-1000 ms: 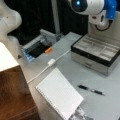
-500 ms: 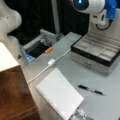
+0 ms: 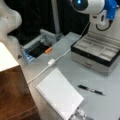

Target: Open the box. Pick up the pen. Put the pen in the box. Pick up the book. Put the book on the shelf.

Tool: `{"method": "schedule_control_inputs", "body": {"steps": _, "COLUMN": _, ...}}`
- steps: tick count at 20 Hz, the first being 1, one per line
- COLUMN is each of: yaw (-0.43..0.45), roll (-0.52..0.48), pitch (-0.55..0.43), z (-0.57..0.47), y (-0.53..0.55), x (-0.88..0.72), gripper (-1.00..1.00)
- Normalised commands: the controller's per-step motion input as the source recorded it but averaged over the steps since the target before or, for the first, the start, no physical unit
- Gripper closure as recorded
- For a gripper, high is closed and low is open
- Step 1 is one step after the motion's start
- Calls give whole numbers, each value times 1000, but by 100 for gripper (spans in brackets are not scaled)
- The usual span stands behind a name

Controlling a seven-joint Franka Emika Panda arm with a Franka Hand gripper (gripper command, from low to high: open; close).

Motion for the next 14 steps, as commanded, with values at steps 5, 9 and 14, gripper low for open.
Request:
{"method": "schedule_control_inputs", "body": {"steps": 5, "yaw": 54, "roll": 49, "pitch": 73, "z": -38, "y": -498, "x": -188, "gripper": -100}}
{"method": "schedule_control_inputs", "body": {"steps": 9, "yaw": 128, "roll": -54, "pitch": 89, "z": 29, "y": -630, "x": -150, "gripper": -100}}
{"method": "schedule_control_inputs", "body": {"steps": 14, "yaw": 164, "roll": -182, "pitch": 78, "z": 58, "y": -597, "x": -27, "gripper": -100}}
